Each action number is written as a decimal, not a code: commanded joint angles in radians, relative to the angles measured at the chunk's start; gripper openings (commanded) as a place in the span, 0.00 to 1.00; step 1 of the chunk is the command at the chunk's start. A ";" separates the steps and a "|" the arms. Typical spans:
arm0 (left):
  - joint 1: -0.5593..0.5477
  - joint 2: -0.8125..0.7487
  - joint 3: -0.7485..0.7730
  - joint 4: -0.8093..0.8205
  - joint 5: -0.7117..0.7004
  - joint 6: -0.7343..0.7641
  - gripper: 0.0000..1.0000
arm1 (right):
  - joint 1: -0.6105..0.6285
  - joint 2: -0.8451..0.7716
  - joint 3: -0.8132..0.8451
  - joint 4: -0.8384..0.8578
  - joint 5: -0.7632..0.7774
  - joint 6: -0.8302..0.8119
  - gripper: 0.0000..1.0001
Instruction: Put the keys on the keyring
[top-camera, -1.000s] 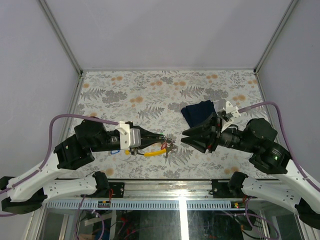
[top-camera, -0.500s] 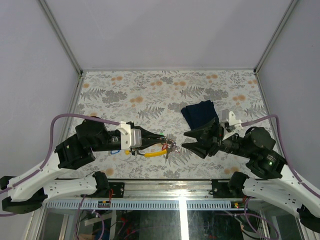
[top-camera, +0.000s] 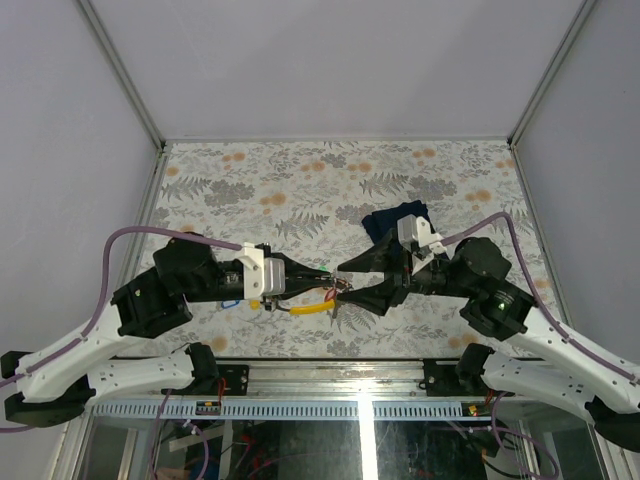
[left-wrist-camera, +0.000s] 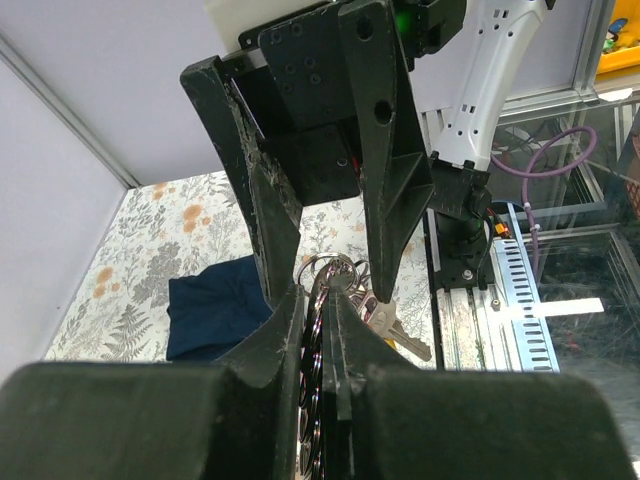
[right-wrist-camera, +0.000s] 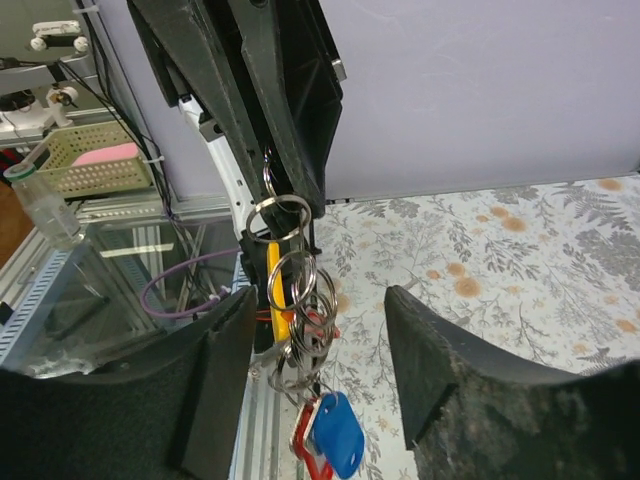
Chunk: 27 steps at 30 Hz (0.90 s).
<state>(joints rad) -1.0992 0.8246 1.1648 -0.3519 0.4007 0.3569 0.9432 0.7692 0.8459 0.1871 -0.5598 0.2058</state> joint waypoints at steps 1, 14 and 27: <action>-0.007 0.001 0.020 0.071 0.015 0.010 0.00 | 0.000 0.030 0.032 0.112 -0.074 -0.010 0.56; -0.006 -0.006 0.014 0.082 -0.006 0.002 0.00 | -0.001 0.057 0.042 0.087 -0.110 -0.087 0.00; -0.007 -0.018 -0.002 0.110 -0.012 -0.085 0.50 | -0.001 -0.045 0.066 -0.138 -0.006 -0.624 0.00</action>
<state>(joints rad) -1.0996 0.8177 1.1648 -0.3176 0.3866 0.3210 0.9409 0.7715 0.8505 0.0963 -0.6109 -0.1673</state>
